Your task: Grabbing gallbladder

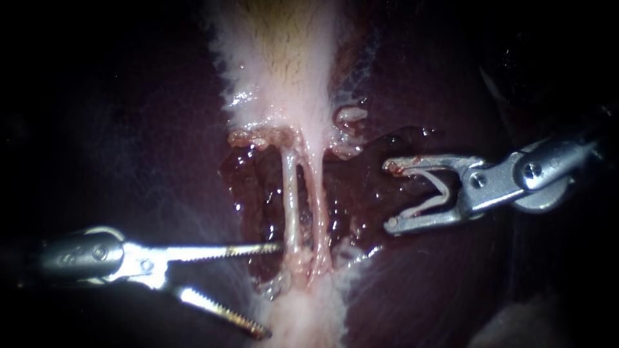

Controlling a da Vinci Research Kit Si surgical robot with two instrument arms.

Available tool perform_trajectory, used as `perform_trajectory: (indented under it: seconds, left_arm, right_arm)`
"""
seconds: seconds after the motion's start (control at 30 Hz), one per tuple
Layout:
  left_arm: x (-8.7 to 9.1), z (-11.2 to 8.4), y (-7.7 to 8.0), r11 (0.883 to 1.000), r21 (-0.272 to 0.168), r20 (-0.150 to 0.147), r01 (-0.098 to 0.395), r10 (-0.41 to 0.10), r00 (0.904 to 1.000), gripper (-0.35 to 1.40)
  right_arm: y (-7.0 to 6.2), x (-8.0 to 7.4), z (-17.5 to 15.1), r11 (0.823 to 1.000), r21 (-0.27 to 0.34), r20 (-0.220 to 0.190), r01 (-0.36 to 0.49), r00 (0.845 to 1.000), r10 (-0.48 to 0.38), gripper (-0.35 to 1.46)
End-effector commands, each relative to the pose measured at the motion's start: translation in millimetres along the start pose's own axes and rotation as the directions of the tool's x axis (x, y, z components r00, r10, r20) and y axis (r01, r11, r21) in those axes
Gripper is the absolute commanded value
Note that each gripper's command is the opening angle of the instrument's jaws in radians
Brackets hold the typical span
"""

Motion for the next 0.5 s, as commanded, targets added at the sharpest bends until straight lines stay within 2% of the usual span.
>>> perform_trajectory:
  seconds: [0.03,0.2,0.33,0.5]
  left_arm:
    - [0.0,0.0,0.0,1.000,0.000,0.000,0.000,0.000,1.0000,0.74]
    - [0.2,-0.4,0.0,1.000,-0.003,-0.001,0.000,0.000,1.0000,0.78]
    - [0.8,-1.4,-0.3,1.000,0.009,-0.001,0.004,-0.004,1.0000,0.79]
    - [2.1,-3.2,-1.9,0.999,0.034,-0.003,0.017,-0.017,0.9999,0.79]
  right_arm:
    - [0.0,0.0,0.0,1.000,0.000,0.000,0.000,1.000,0.000,0.49]
    - [0.0,0.0,0.0,1.000,0.000,0.000,0.000,1.000,0.000,0.49]
    - [0.0,0.0,0.0,1.000,0.000,0.000,0.000,1.000,0.000,0.49]
    - [0.0,0.0,0.0,1.000,-0.001,0.000,0.000,1.000,0.000,0.49]
